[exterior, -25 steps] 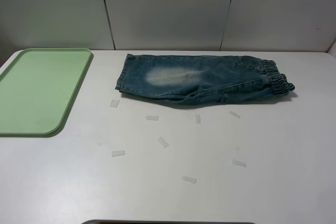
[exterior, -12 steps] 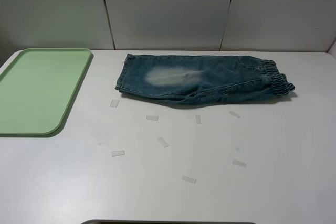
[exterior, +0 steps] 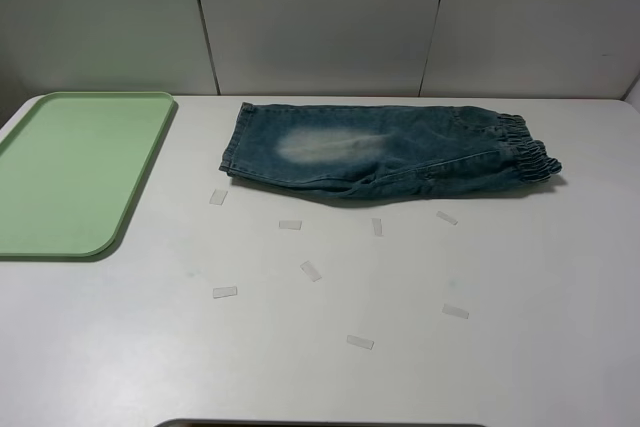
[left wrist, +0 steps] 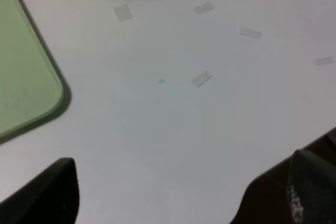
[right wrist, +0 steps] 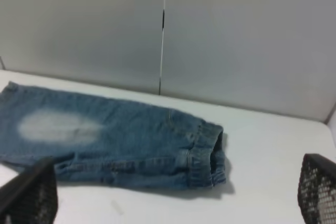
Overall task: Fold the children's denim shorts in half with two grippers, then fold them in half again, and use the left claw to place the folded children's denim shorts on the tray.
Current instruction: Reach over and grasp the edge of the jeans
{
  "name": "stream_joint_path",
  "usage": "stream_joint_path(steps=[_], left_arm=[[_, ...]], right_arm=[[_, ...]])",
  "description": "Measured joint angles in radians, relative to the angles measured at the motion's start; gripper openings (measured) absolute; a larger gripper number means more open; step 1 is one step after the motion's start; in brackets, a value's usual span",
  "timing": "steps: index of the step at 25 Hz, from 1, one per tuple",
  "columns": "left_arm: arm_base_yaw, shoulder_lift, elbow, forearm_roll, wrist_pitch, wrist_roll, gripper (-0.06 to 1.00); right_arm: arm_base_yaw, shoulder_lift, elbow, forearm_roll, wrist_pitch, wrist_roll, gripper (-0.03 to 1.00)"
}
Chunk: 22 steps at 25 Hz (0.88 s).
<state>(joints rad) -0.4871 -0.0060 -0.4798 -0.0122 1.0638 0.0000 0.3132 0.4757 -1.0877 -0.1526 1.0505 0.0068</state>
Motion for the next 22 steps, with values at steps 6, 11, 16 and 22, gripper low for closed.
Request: stream_joint_path(steps=[6,11,16,22], left_arm=[[0.000,0.000,0.000,0.000,0.000,0.000,0.79],[0.000,0.000,0.000,0.000,0.000,0.000,0.79],[0.000,0.000,0.000,0.000,0.000,0.000,0.79],[0.000,0.000,0.000,0.000,0.000,0.000,0.79]], right_arm=[[0.000,0.000,0.000,0.010,0.055,0.026,0.69],[0.000,0.000,0.000,0.041,0.057,0.057,0.69],[0.038,0.000,0.000,0.145,0.066,0.082,0.69],[0.105,0.000,0.000,0.197,0.073,0.084,0.69]])
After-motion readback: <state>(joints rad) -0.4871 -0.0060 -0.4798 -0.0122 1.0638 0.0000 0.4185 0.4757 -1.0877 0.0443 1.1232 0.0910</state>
